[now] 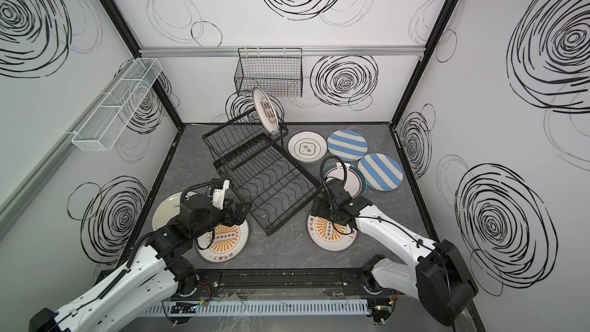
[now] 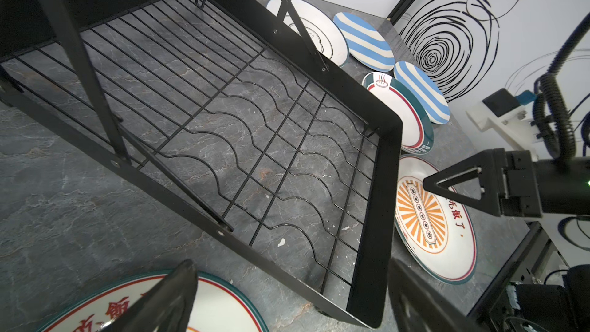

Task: Load plates into a dish rack
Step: Move the plate to the bottom-right of the table, then pick up the plate from the bottom-right of the table.

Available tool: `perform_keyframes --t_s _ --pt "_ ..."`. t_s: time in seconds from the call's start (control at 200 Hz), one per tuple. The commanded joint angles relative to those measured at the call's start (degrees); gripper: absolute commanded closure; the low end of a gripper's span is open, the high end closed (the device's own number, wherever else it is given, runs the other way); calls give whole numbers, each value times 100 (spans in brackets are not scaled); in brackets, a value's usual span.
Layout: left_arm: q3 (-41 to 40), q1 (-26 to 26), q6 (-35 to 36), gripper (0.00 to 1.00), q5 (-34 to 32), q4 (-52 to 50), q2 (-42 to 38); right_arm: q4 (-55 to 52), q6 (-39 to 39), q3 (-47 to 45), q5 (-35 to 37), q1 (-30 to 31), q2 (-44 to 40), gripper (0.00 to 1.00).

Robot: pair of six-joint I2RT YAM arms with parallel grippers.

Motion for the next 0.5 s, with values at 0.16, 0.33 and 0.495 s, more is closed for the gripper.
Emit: perform_keyframes --t_s 0.16,0.33,0.495 --pt "170 0 -23 4 33 252 107 -1315 173 -336 703 -1123 -711 15" --pt "272 8 -7 4 34 177 197 -1284 134 -413 1151 -1491 -1632 19" --pt "270 35 7 4 32 260 274 -761 -18 -1097 456 -2063 -2306 31"
